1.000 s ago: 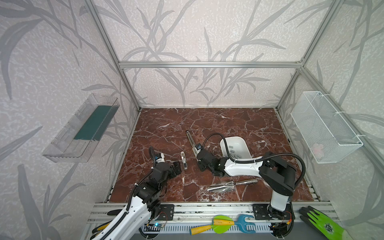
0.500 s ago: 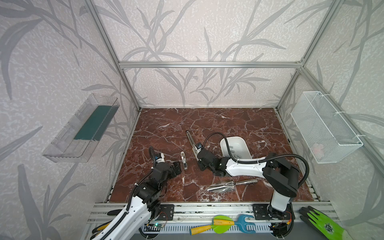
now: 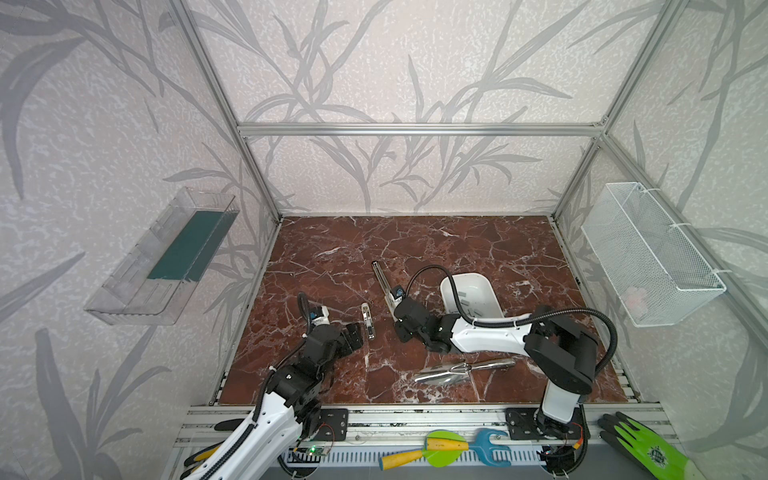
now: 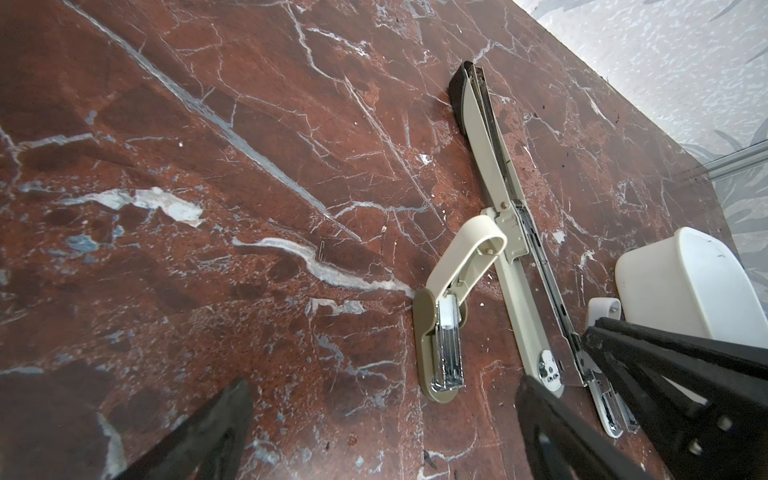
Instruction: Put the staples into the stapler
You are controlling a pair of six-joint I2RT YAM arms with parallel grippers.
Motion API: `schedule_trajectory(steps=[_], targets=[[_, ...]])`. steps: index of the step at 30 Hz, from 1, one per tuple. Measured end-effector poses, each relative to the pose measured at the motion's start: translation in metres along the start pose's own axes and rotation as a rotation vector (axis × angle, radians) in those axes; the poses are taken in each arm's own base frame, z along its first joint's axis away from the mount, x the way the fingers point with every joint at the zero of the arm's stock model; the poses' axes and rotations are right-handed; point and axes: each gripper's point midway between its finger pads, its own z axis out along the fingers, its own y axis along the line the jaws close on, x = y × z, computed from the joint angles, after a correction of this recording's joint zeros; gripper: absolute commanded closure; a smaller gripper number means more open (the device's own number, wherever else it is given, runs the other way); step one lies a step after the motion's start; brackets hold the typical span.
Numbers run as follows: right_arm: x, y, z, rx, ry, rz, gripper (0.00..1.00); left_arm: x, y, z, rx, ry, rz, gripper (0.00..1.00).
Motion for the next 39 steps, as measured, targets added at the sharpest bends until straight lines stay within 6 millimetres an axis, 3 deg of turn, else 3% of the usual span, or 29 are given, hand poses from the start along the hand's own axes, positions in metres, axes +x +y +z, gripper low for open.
schedule_trajectory(steps=[39], targets=[[0.0113,0.0029,-0.0007,0.013,0.005,0.050,0.95,0.0004,-0.0005,0.0000,0.003,0.002,0.000,0.01]])
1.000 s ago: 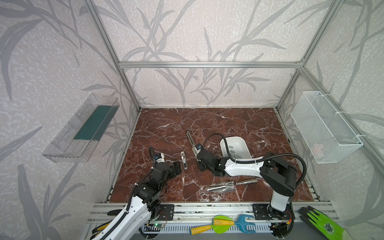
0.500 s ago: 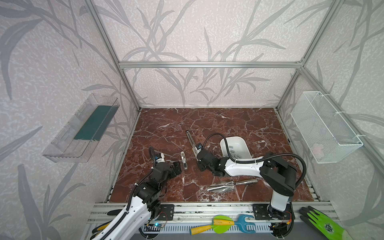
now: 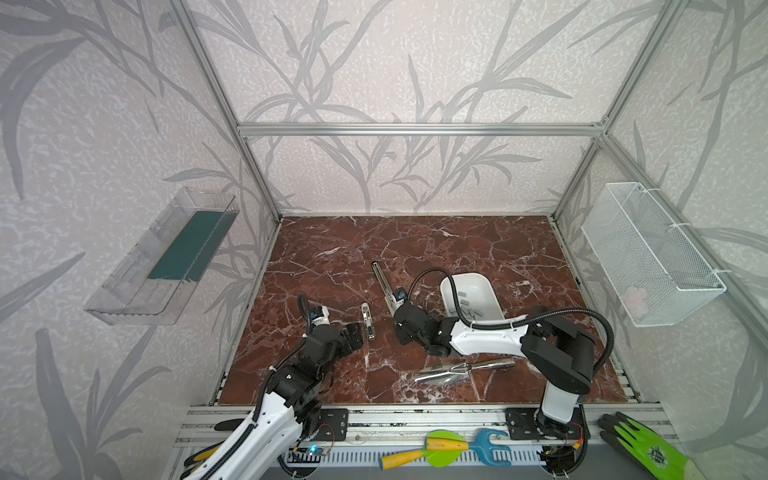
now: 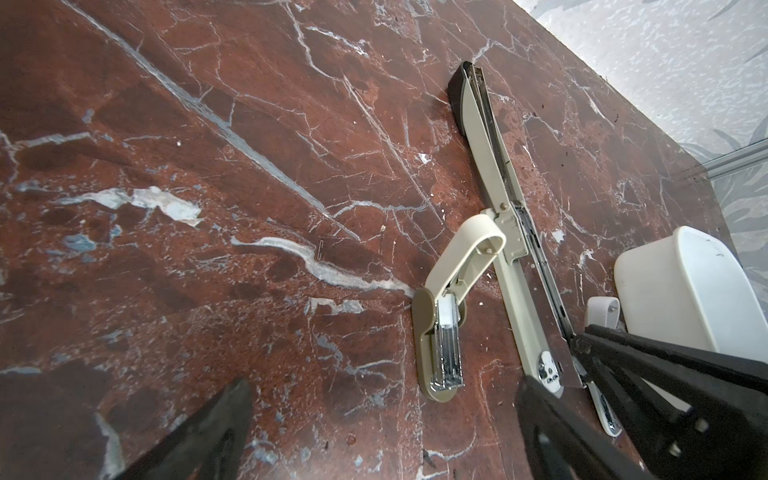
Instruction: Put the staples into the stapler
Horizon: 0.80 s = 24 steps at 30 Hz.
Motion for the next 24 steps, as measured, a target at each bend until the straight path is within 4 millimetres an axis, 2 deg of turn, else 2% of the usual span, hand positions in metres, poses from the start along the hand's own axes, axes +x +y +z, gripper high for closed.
schedule_trajectory(steps=[12,17,24], targets=[[0.004,0.000,-0.004,0.002,0.005,-0.001,0.94,0.000,0.000,0.000,0.000,0.000,0.000,0.01],[0.005,0.000,-0.005,0.004,0.008,-0.002,0.78,0.000,0.000,0.000,0.000,0.000,0.000,0.01],[0.018,0.001,-0.007,0.005,0.045,-0.025,0.74,0.000,0.000,0.000,0.000,0.000,0.000,0.01]])
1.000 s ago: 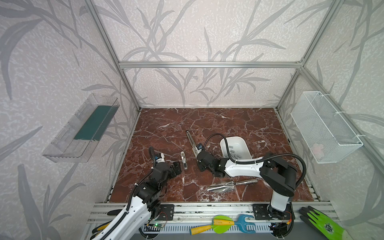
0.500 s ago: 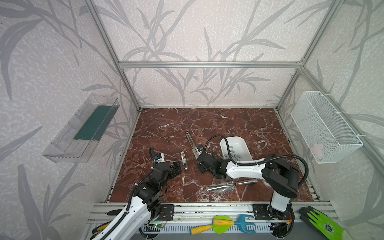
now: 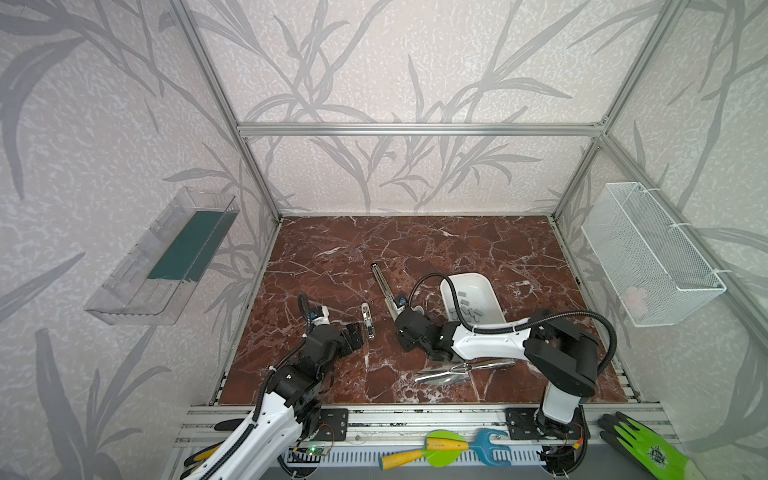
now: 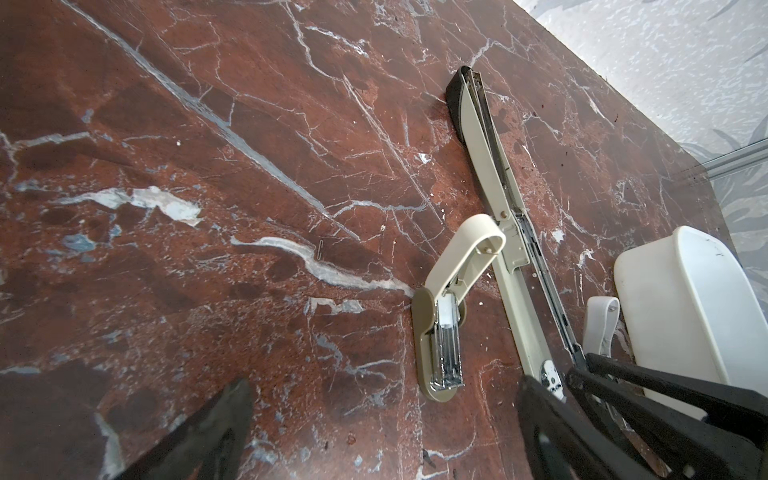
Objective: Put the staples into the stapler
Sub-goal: 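Lift the right gripper from the stapler and move it over the white tub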
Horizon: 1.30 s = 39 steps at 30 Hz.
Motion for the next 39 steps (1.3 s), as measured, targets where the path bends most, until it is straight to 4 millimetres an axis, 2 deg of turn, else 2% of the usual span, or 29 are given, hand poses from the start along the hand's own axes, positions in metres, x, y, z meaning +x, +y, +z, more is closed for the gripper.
schedule_trajectory(steps=[4,9,12,15,19,21,23,24,26,29,31,36,39], targets=[[-0.004,0.000,-0.005,-0.002,-0.008,-0.004,0.71,0.000,0.000,0.000,0.000,0.000,0.000,0.01],[-0.018,-0.002,-0.016,-0.002,-0.047,-0.006,0.70,0.000,0.000,0.000,0.002,0.002,0.000,0.01],[-0.032,-0.007,-0.031,0.009,-0.084,-0.004,0.68,0.000,0.000,0.000,0.002,0.002,0.000,0.01],[-0.056,-0.019,-0.059,0.037,-0.154,0.013,0.65,0.000,-0.001,0.000,0.002,0.001,0.000,0.01],[-0.077,-0.058,-0.107,0.112,-0.258,0.084,0.60,0.003,0.002,0.002,-0.015,0.019,0.005,0.01],[-0.074,-0.095,-0.125,0.176,-0.287,0.151,0.58,0.003,0.001,0.002,-0.024,0.032,0.014,0.01],[-0.062,-0.135,-0.132,0.246,-0.285,0.223,0.57,0.001,-0.003,0.003,-0.017,0.033,0.026,0.01],[-0.051,-0.160,-0.133,0.292,-0.271,0.267,0.57,-0.001,-0.005,0.003,-0.012,0.029,0.031,0.01],[-0.028,-0.195,-0.129,0.351,-0.221,0.331,0.58,-0.003,-0.009,0.004,0.001,0.028,0.036,0.01],[0.003,-0.227,-0.118,0.397,-0.129,0.391,0.58,-0.009,-0.021,0.008,0.033,0.021,0.041,0.01],[0.013,-0.230,-0.109,0.385,-0.085,0.401,0.58,-0.014,-0.031,0.011,0.055,0.020,0.039,0.01],[0.024,-0.224,-0.080,0.337,0.000,0.372,0.59,-0.034,-0.068,0.026,0.126,0.023,0.031,0.01],[0.027,-0.228,-0.062,0.309,0.035,0.375,0.63,-0.042,-0.087,0.036,0.160,0.035,0.031,0.01]])
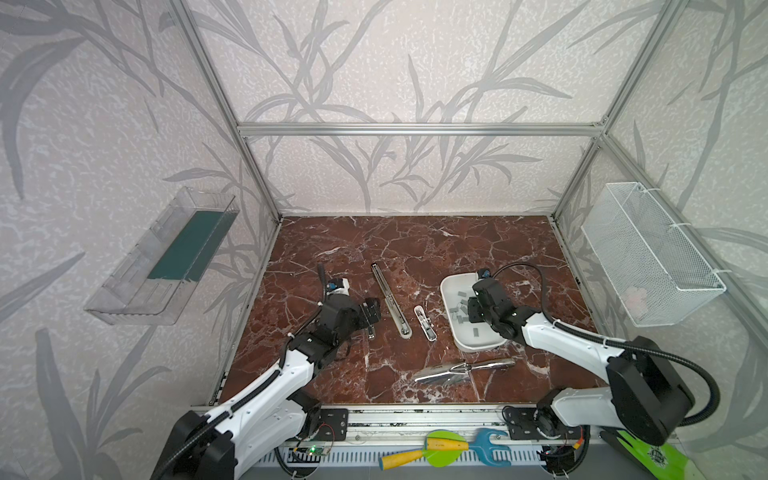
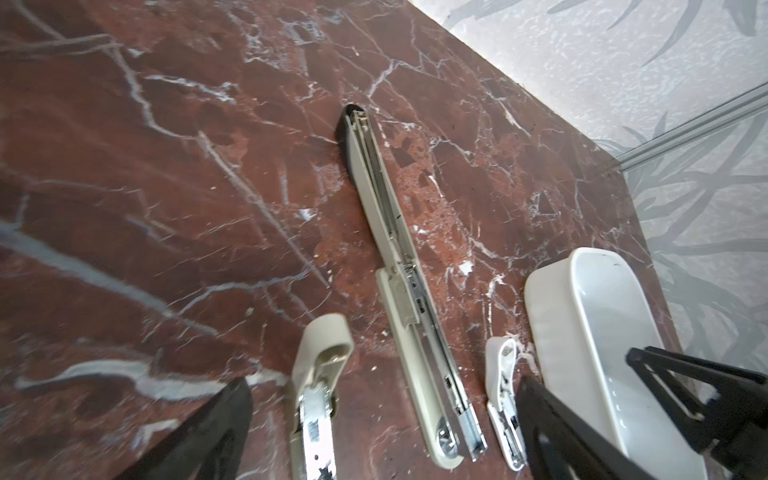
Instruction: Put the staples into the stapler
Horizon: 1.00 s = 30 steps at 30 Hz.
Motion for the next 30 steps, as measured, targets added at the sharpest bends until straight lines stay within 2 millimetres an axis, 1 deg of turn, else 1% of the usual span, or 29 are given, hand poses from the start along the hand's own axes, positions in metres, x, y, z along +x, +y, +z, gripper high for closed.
schedule_trajectory(steps=[3,6,8,12,15,22,26,30], targets=[[0.000,-0.001,0.014,-0.023,0.043,0.007,0.64,-0.005,-0.011,0.009,0.017,0.015,0.006,0.01],[-0.005,0.005,0.023,-0.053,0.054,0.007,0.66,-0.011,-0.019,0.013,0.028,0.017,0.021,0.01],[-0.007,0.011,0.030,-0.071,0.063,-0.003,0.67,-0.013,-0.021,0.014,0.036,0.011,0.031,0.01],[-0.007,0.017,0.039,-0.087,0.081,-0.015,0.67,-0.015,-0.020,0.014,0.027,0.002,0.055,0.01],[-0.006,0.017,0.040,-0.086,0.086,-0.014,0.66,-0.015,-0.018,0.014,0.018,0.001,0.071,0.01],[-0.006,0.018,0.041,-0.087,0.085,0.002,0.68,-0.017,-0.019,0.009,0.021,-0.009,0.086,0.01],[-0.001,0.017,0.042,-0.080,0.094,0.022,0.68,-0.020,-0.021,0.005,0.027,-0.021,0.086,0.01],[0.006,0.013,0.043,-0.058,0.108,0.038,0.68,-0.023,-0.021,0.001,0.029,-0.034,0.085,0.01]])
